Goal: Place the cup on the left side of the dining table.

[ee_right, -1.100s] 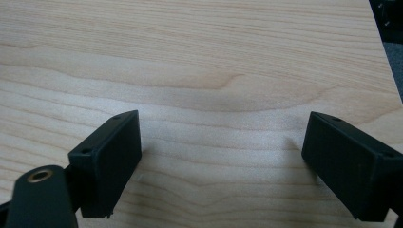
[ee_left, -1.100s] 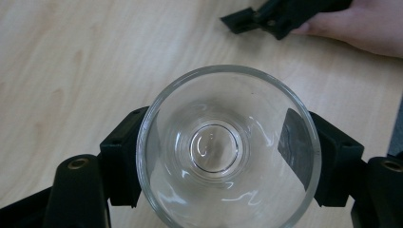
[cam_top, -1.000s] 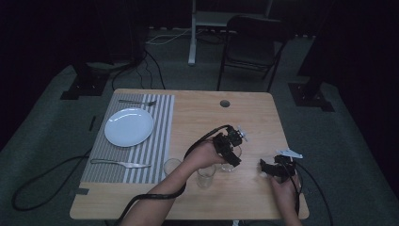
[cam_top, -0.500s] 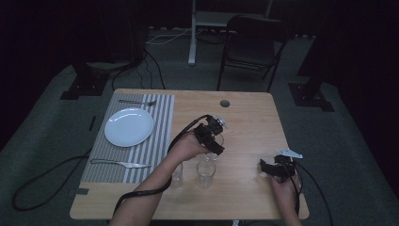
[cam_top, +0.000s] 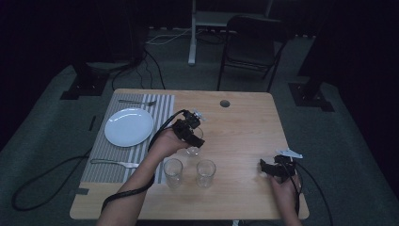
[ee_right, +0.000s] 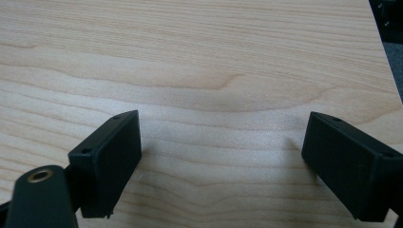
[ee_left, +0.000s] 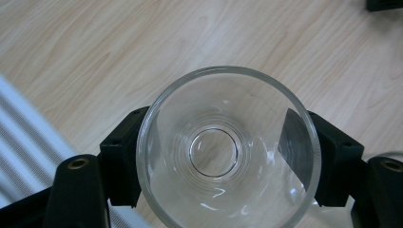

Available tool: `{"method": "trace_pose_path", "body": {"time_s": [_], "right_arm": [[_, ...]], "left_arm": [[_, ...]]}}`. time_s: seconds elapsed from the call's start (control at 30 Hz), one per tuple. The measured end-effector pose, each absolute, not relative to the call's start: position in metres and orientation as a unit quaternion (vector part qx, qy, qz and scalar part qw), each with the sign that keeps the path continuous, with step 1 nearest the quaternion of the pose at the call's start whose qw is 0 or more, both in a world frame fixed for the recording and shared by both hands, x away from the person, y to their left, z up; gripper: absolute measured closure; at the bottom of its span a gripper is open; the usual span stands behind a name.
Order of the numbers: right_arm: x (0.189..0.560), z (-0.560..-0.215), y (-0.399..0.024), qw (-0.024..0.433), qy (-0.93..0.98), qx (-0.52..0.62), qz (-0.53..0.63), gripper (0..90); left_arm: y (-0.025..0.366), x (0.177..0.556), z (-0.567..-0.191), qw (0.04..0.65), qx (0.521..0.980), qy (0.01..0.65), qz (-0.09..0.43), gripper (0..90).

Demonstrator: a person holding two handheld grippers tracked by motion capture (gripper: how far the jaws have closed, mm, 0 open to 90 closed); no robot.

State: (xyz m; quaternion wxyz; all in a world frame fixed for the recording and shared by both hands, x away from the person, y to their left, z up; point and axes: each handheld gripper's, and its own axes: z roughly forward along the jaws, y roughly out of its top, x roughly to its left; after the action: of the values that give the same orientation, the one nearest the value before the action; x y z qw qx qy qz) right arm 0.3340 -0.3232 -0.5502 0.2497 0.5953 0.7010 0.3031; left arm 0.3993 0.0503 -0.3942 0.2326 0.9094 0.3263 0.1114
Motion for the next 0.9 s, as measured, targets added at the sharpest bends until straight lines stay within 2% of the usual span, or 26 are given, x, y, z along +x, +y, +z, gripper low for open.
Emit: {"method": "trace_pose_path", "body": {"time_s": [0.57, 0.7, 0.9], "right_arm": [[0.334, -0.55, -0.323, 0.249, 0.701, 0.596, 0.303, 12.6], [0.334, -0.55, -0.323, 0.249, 0.701, 0.595, 0.303, 12.6], [0.334, -0.55, -0.323, 0.249, 0.701, 0.596, 0.303, 12.6]], "left_arm": [[0.104, 0.402, -0.403, 0.221, 0.887, 0.387, 0.122, 28.5], [0.123, 0.405, -0.406, 0.216, 0.869, 0.425, 0.135, 28.5], [0.145, 0.406, -0.413, 0.209, 0.858, 0.448, 0.136, 28.5]]}}
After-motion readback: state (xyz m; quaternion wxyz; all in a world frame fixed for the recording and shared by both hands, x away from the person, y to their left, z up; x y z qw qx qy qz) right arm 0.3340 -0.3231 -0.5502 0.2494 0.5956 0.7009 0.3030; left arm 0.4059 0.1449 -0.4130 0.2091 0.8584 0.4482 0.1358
